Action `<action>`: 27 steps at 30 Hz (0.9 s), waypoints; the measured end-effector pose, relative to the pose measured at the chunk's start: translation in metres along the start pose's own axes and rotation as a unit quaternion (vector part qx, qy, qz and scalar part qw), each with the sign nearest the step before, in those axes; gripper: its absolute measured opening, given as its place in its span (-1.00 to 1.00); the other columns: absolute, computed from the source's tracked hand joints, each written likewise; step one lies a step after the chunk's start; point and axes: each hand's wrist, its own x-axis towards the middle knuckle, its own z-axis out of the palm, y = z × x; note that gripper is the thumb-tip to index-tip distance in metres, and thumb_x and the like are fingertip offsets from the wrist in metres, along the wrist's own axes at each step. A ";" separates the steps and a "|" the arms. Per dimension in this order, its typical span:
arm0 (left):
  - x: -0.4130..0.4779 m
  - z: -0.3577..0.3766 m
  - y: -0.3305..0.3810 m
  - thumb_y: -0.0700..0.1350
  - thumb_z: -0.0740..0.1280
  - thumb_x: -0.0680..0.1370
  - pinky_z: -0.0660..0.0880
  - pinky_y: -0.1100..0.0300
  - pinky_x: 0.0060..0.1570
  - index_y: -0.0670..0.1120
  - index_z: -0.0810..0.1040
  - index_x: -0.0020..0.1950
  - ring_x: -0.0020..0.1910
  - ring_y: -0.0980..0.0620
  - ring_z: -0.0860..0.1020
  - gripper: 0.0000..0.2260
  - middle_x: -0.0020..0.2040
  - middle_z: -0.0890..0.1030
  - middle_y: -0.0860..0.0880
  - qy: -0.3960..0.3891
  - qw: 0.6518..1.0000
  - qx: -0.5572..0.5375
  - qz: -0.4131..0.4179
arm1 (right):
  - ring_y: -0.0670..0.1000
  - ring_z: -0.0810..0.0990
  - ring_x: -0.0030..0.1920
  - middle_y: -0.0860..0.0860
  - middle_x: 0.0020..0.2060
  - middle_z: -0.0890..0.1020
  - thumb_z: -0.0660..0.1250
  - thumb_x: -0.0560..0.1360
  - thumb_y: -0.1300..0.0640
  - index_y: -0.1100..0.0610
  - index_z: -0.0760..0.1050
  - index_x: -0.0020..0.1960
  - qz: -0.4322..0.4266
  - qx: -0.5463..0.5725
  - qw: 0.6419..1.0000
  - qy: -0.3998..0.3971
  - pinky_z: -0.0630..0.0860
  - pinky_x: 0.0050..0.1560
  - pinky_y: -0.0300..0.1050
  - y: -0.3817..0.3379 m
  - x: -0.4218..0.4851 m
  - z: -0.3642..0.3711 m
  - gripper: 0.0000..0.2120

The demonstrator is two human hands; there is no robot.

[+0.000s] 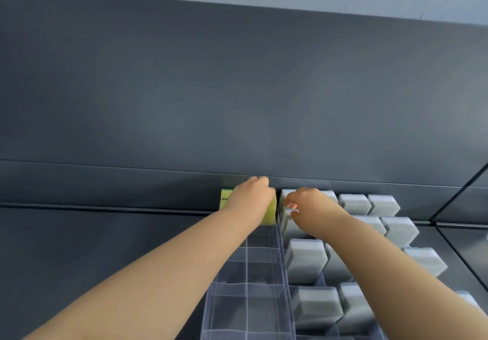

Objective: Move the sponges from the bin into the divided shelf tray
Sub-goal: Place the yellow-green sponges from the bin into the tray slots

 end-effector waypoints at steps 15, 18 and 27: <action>-0.025 0.033 -0.008 -0.30 0.15 0.55 0.02 0.15 0.45 -0.15 0.13 0.51 0.50 -0.02 0.07 -0.48 0.52 0.16 -0.06 -0.010 0.999 0.008 0.049 | 0.07 0.51 0.12 0.05 0.17 0.50 0.13 0.54 0.15 0.02 0.48 0.22 0.000 -0.006 0.999 0.052 0.49 0.08 -0.03 -0.010 -0.015 -0.001 -0.71; -0.034 0.039 -0.009 -0.26 0.15 0.54 0.15 0.12 0.40 -0.16 0.27 0.44 0.42 -0.07 0.22 -0.55 0.44 0.31 -0.09 0.028 1.000 -0.010 0.002 | 0.07 0.51 0.10 0.04 0.13 0.51 0.13 0.55 0.13 0.03 0.48 0.21 -0.014 0.008 0.998 0.064 0.48 0.04 -0.07 -0.012 -0.023 -0.001 -0.72; -0.069 0.006 0.000 -0.12 0.15 0.58 0.39 0.09 0.17 -0.08 0.44 0.32 0.21 -0.04 0.44 -0.68 0.23 0.51 -0.02 0.118 0.992 -0.046 0.003 | 0.05 0.45 0.23 0.02 0.27 0.46 0.15 0.56 0.08 0.04 0.40 0.32 -0.043 0.064 0.993 0.093 0.43 0.15 -0.08 -0.019 -0.049 0.009 -0.66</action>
